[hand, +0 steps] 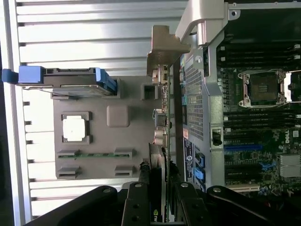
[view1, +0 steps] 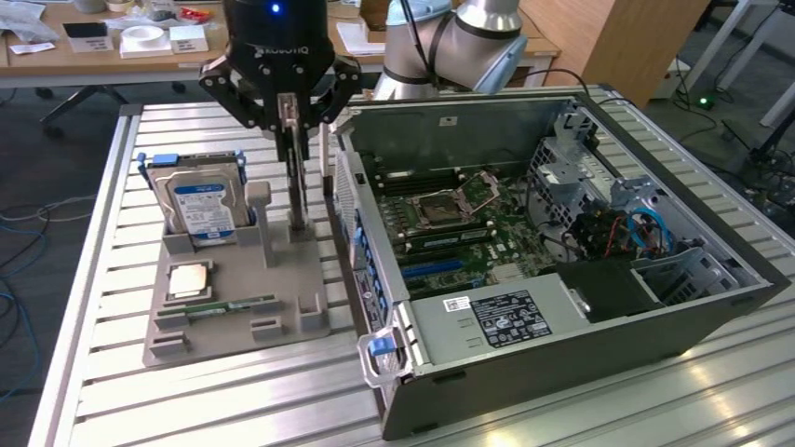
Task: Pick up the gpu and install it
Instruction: 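Pick up the gpu and move the gpu toward the slot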
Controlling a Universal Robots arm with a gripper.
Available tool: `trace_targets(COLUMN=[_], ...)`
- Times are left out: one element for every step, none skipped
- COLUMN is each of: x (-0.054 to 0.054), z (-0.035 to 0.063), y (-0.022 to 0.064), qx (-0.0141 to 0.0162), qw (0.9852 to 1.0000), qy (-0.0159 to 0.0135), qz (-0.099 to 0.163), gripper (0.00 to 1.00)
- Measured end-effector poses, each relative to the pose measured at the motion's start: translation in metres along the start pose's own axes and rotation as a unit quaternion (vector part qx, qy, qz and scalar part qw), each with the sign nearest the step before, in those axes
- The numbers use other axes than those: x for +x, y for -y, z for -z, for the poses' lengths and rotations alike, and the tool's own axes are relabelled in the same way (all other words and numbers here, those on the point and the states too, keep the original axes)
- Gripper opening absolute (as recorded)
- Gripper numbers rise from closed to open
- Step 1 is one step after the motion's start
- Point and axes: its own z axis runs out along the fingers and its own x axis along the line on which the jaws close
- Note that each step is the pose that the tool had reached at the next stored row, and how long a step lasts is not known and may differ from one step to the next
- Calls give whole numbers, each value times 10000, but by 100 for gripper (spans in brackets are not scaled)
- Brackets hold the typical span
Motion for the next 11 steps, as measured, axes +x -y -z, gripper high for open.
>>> trace_targets(x=[0,-1,-1,-1,-2,-2,-3,-3,-3,-3,-3], z=[26,51,73,95,115,137,160,179,188,188,188], y=[-1,-2,-3,-4,-5,-6,-7,-8,-8,-8,-8], qx=[0,0,0,0,0,0,0,0,0,-1,-1], qw=[10000,10000,10000,10000,10000,10000,10000,10000,10000,10000,10000], qy=[0,0,0,0,0,0,0,0,0,0,1], qz=[0,0,0,0,0,0,0,0,0,0,0], gripper=[26,26,26,26,26,26,26,26,26,26,26])
